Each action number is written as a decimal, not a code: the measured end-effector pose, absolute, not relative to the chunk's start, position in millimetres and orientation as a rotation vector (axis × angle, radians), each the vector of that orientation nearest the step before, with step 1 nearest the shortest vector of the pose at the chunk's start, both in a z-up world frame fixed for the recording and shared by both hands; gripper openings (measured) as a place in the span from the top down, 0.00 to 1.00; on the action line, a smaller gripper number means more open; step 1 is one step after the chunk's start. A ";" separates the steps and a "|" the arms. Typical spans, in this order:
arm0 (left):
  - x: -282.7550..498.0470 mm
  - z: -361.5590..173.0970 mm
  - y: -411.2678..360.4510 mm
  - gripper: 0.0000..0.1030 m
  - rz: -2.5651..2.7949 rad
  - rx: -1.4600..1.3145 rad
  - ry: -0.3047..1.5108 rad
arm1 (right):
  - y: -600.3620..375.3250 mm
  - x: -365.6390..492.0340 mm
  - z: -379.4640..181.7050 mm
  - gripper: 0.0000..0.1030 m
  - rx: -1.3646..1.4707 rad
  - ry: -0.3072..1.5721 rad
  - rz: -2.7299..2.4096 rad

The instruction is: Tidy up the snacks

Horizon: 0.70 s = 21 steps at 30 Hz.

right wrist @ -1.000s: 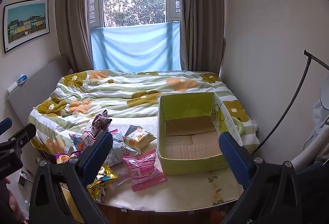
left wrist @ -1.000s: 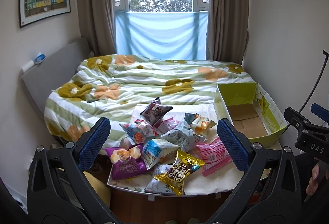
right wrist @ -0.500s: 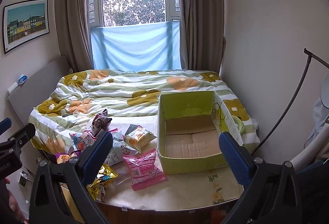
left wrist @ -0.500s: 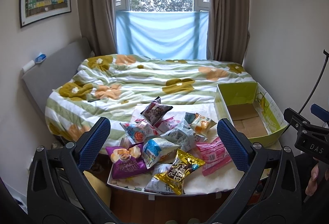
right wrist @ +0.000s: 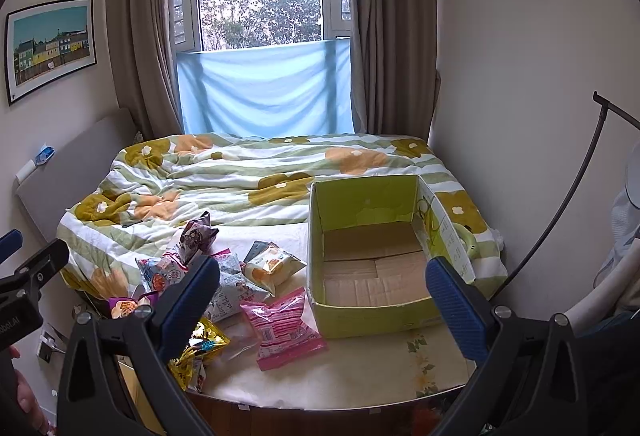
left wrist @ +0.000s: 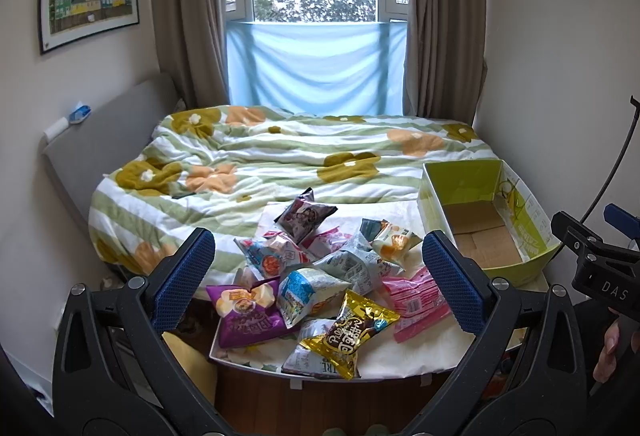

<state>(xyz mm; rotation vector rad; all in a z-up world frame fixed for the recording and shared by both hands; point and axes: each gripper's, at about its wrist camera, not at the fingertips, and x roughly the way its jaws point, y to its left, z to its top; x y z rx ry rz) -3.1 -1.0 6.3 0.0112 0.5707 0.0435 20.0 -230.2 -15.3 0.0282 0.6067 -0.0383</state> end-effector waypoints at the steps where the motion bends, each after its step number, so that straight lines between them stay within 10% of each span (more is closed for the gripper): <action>1: -3.1 6.3 -1.0 0.01 0.043 0.011 0.571 | -230.3 20.0 -15.3 0.00 0.028 0.606 -0.038; 21: -4.8 5.6 -0.3 0.01 0.044 0.011 0.573 | -232.5 20.7 -15.8 0.00 0.032 0.609 -0.036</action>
